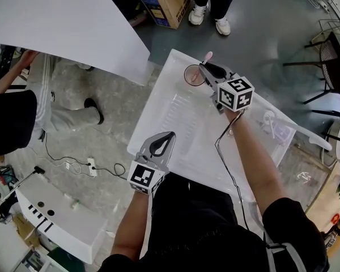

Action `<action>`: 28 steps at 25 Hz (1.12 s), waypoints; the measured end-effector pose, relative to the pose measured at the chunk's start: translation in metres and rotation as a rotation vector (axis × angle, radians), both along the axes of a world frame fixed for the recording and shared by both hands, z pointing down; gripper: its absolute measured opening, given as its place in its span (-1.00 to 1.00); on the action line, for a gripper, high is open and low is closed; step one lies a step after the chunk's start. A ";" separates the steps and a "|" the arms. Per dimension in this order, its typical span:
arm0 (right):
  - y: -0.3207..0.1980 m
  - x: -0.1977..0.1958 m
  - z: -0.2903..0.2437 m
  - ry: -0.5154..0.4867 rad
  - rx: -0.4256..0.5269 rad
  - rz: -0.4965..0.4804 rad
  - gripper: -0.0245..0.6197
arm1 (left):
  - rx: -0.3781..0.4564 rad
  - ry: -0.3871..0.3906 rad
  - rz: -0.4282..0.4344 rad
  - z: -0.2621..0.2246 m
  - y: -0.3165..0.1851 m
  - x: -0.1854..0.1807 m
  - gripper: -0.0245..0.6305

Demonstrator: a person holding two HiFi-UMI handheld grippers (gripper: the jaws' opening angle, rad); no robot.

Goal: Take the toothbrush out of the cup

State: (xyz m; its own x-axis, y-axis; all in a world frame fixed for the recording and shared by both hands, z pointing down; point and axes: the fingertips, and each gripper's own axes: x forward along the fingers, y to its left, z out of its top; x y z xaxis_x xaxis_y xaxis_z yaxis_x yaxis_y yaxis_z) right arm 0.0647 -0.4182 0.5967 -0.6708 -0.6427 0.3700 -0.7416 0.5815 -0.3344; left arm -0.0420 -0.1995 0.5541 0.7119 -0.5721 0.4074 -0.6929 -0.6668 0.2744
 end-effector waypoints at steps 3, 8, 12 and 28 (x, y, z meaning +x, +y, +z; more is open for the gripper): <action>0.001 0.001 -0.001 -0.008 0.003 0.000 -0.77 | 0.003 -0.002 0.004 0.000 0.000 0.001 -0.91; 0.004 0.001 -0.006 -0.011 0.012 -0.003 -0.80 | 0.006 -0.003 0.009 -0.002 0.001 0.001 -0.91; 0.010 -0.001 -0.009 -0.004 0.020 -0.012 -0.80 | 0.011 -0.002 0.014 -0.005 0.004 0.000 -0.91; 0.024 0.002 -0.027 -0.001 0.059 -0.030 -0.80 | 0.026 0.004 0.025 -0.011 0.015 0.010 -0.91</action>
